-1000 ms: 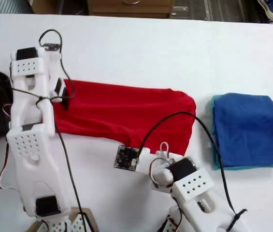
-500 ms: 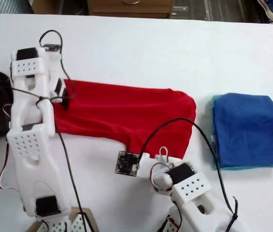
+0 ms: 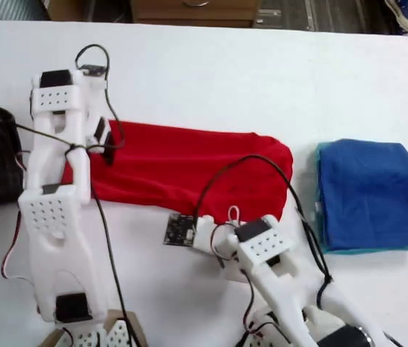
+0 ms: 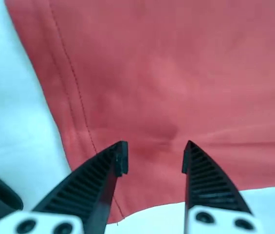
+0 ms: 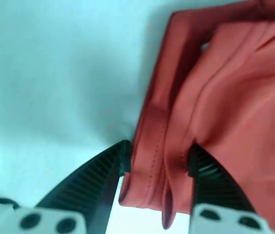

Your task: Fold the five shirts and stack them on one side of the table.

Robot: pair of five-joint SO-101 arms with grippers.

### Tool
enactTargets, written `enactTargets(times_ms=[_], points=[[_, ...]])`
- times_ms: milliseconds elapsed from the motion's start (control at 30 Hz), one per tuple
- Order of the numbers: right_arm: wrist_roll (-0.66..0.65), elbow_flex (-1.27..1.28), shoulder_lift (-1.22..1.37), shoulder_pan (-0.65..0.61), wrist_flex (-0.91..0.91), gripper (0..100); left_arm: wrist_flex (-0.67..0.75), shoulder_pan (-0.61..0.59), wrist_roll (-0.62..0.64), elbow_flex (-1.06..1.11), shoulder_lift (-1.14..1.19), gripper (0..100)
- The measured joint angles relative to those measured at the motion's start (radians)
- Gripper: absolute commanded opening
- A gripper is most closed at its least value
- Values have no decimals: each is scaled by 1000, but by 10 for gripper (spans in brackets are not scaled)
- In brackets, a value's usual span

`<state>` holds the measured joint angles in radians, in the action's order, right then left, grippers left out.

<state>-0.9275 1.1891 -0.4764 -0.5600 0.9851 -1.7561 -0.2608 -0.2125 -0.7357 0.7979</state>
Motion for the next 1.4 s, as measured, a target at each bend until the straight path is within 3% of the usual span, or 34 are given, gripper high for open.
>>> enactTargets(times_ms=[167,567,800,933,1400], points=[[0,-23,18,9,-9,12,-3,2,0,0,0,209],[-3,-57,34,8,6,19,-3,2,0,0,0,209],[0,-285,41,6,224,19,-3,2,0,2,0,209],[-68,-422,51,8,302,19,-3,2,0,2,0,209],[-276,-535,55,227,262,20,-3,2,0,2,0,209]])
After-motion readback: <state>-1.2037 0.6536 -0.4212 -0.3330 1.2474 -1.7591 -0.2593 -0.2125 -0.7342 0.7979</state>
